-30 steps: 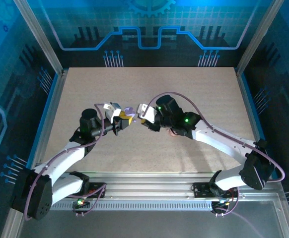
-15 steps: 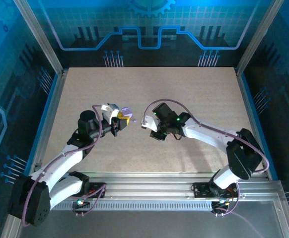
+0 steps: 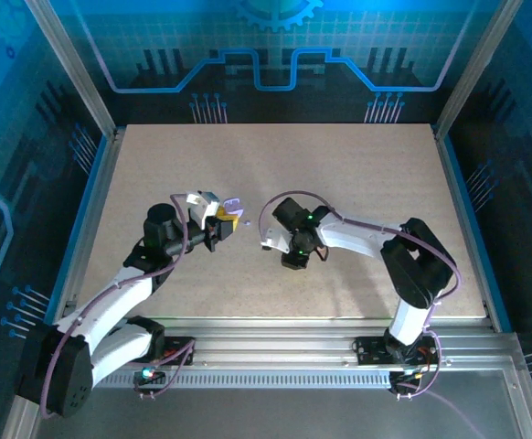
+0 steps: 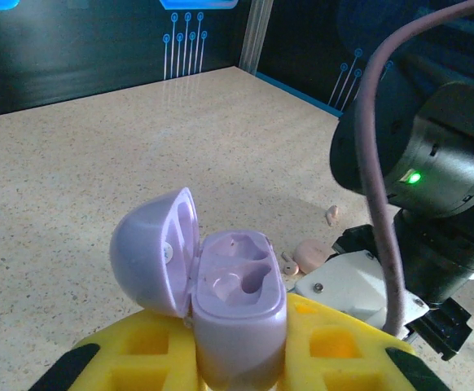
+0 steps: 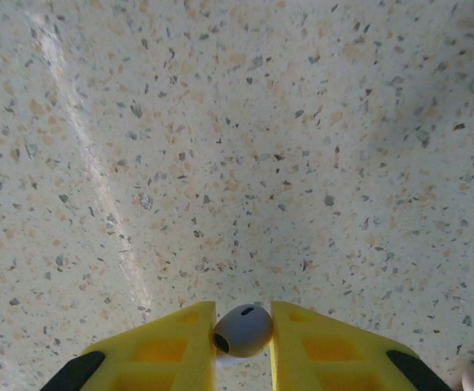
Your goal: Insert wireless bluetooth earbuds into charging case
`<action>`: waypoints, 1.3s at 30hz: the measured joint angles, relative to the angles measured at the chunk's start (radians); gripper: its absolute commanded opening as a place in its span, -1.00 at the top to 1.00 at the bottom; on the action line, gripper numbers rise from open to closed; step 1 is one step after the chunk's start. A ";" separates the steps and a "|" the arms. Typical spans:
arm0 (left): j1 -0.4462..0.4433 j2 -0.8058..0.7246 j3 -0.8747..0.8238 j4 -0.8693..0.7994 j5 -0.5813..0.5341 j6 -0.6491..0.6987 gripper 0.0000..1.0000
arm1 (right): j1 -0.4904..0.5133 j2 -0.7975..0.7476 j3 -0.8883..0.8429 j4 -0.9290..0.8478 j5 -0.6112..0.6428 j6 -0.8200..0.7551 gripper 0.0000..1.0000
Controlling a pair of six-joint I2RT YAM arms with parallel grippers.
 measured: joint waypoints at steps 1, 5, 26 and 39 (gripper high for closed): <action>0.000 -0.002 0.000 0.000 0.000 0.000 0.65 | 0.000 0.009 0.007 -0.008 0.004 -0.004 0.54; 0.000 -0.003 0.000 -0.001 0.000 0.000 0.65 | -0.001 0.038 0.031 -0.034 0.017 -0.015 0.53; 0.000 -0.003 0.000 -0.018 -0.008 0.002 0.65 | -0.015 -0.021 0.044 -0.078 0.022 0.083 0.25; 0.000 -0.004 0.000 -0.033 -0.038 0.000 0.66 | -0.129 -0.139 0.246 -0.287 0.004 0.777 0.21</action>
